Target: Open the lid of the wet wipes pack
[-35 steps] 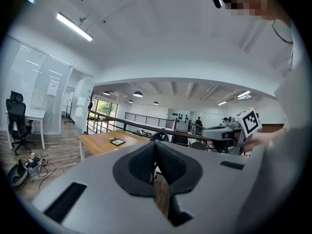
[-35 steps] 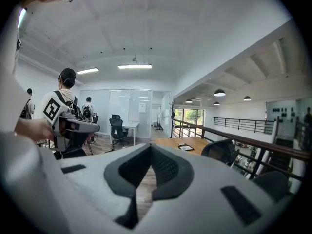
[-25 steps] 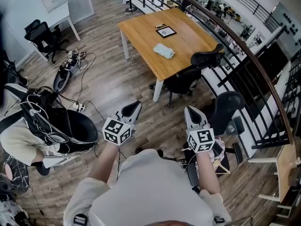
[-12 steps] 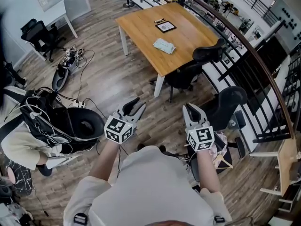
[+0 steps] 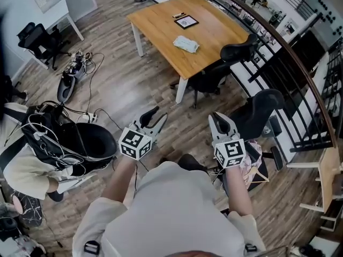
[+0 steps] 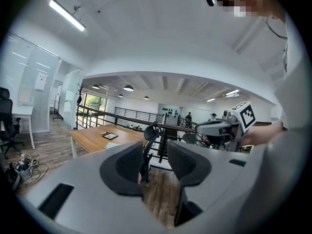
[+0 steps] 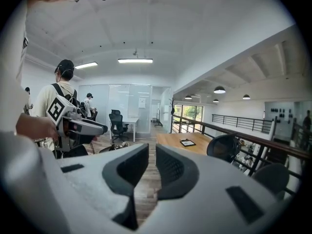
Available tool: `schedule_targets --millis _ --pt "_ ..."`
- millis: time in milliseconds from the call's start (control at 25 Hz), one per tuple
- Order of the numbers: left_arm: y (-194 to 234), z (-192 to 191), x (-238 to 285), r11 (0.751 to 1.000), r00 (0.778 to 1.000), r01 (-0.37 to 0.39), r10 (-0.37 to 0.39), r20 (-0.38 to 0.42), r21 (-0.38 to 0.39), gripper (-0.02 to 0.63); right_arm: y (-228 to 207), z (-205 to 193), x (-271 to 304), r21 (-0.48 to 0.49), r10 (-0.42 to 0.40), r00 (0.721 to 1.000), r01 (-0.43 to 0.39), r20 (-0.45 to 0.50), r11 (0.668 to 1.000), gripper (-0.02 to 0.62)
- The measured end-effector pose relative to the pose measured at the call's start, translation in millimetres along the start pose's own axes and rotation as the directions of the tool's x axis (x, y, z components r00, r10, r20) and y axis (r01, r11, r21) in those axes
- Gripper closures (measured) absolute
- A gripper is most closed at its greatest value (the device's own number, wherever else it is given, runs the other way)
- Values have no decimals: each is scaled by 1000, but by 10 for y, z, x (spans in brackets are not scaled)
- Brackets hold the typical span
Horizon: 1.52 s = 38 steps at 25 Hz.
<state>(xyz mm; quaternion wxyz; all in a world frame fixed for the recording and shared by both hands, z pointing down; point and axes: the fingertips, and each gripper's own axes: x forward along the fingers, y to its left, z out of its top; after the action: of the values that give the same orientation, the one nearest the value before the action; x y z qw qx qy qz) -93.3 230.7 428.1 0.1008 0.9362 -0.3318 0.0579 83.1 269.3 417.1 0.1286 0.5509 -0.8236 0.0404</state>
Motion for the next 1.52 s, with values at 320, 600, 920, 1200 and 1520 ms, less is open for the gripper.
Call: schedule_targets --millis 320,600,920,1200,1520 --pt "150 -79 192 1000 1000 0 0 -20 -18 456 -89 -142 204 12 15 1000 -14 -27 1000 563" --pt "395 -77 587 999 998 -20 18 -62 -25 456 -439 -218 655 50 39 998 -37 -46 998 563" --pt "726 19 1376 999 996 -40 37 -80 -32 456 -1076 -243 1333 65 81 995 -77 -57 995 563" --pt "950 194 1934 997 995 -70 66 -75 -40 456 -1553 -149 1800 54 123 990 -120 -66 991 563" --pt "987 360 2353 993 992 -104 100 -81 -47 456 -1991 -125 2004 25 156 984 -154 -92 988 563"
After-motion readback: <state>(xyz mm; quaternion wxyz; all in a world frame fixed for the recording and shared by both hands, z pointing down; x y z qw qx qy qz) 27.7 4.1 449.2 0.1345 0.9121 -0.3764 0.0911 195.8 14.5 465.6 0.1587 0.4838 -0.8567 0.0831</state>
